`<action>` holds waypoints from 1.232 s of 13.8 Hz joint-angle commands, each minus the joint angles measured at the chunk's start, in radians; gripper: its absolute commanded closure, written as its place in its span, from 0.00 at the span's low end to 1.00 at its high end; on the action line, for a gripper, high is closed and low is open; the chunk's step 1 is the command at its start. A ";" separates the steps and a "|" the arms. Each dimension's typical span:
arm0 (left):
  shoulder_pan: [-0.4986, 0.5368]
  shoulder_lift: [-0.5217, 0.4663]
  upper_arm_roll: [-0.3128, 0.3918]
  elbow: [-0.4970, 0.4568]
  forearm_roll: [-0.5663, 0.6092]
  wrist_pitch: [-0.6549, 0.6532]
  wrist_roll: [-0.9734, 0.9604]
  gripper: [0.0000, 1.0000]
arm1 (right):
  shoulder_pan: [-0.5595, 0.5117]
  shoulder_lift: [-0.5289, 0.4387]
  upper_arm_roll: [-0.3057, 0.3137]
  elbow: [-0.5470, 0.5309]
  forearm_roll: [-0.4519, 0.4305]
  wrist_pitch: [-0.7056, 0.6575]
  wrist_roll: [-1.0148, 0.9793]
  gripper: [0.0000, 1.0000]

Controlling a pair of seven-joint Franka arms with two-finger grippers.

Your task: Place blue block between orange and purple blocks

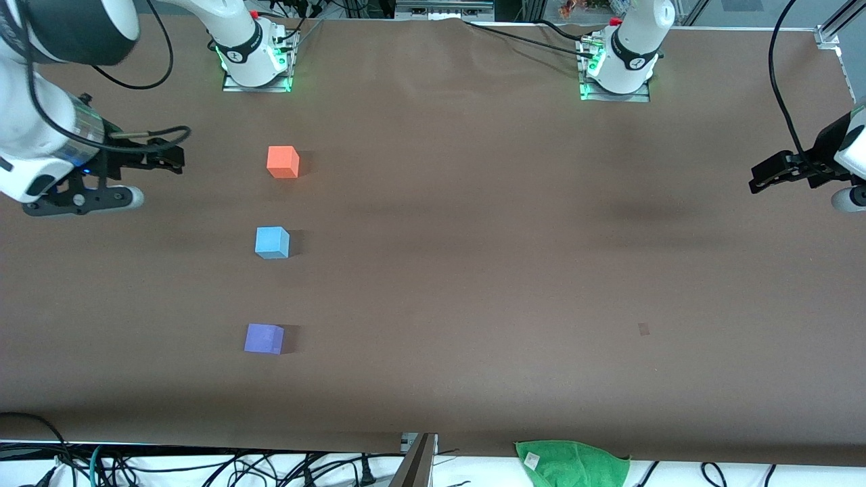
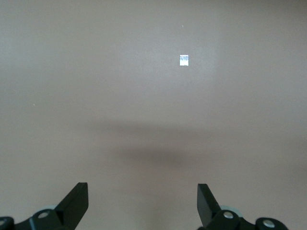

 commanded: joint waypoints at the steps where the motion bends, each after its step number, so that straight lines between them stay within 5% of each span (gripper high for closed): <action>1: 0.000 0.006 -0.005 0.020 0.022 -0.008 -0.007 0.00 | -0.177 -0.046 0.202 -0.025 -0.007 -0.012 -0.009 0.00; 3: 0.000 0.006 -0.005 0.020 0.022 -0.008 -0.007 0.00 | -0.264 -0.066 0.279 -0.033 -0.027 -0.015 -0.017 0.00; 10: 0.000 0.006 -0.005 0.020 0.022 -0.008 -0.007 0.00 | -0.409 -0.191 0.323 -0.103 -0.021 0.004 -0.014 0.00; 17: 0.003 0.006 -0.005 0.020 0.022 -0.010 -0.008 0.00 | -0.446 -0.204 0.391 -0.149 -0.024 0.013 -0.002 0.00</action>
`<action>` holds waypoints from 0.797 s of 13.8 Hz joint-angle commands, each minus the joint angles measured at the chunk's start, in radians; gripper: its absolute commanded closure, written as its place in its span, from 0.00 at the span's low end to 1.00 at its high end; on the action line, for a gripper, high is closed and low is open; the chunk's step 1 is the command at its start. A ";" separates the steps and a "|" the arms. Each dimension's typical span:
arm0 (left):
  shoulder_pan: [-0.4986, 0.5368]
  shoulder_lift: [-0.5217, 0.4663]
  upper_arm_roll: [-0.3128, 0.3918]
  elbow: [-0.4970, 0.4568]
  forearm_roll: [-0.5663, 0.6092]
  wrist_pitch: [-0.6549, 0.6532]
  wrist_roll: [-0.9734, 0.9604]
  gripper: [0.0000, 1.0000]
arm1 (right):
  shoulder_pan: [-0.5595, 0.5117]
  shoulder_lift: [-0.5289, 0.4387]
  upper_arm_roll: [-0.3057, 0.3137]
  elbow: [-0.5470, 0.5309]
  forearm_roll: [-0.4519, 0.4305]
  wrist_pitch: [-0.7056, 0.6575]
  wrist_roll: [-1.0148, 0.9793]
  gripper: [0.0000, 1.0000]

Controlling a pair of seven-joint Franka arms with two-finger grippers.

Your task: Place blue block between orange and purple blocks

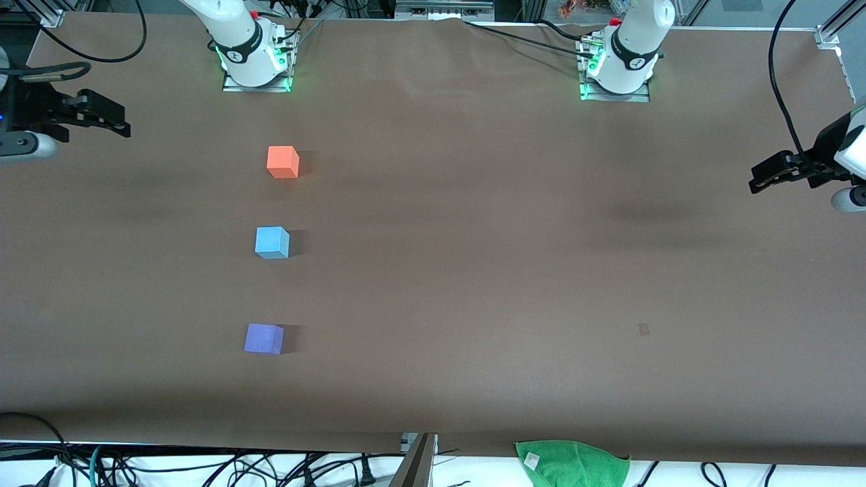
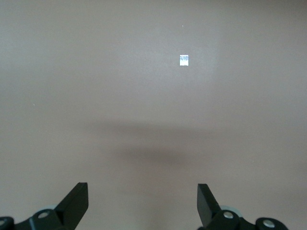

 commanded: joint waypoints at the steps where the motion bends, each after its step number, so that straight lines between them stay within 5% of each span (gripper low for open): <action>1: 0.003 0.006 -0.005 0.020 0.022 -0.010 -0.008 0.00 | -0.029 -0.032 0.026 -0.036 -0.007 0.017 0.003 0.00; 11: 0.003 0.006 -0.005 0.018 0.022 -0.010 -0.008 0.00 | -0.023 -0.004 0.021 -0.018 -0.019 0.020 0.003 0.00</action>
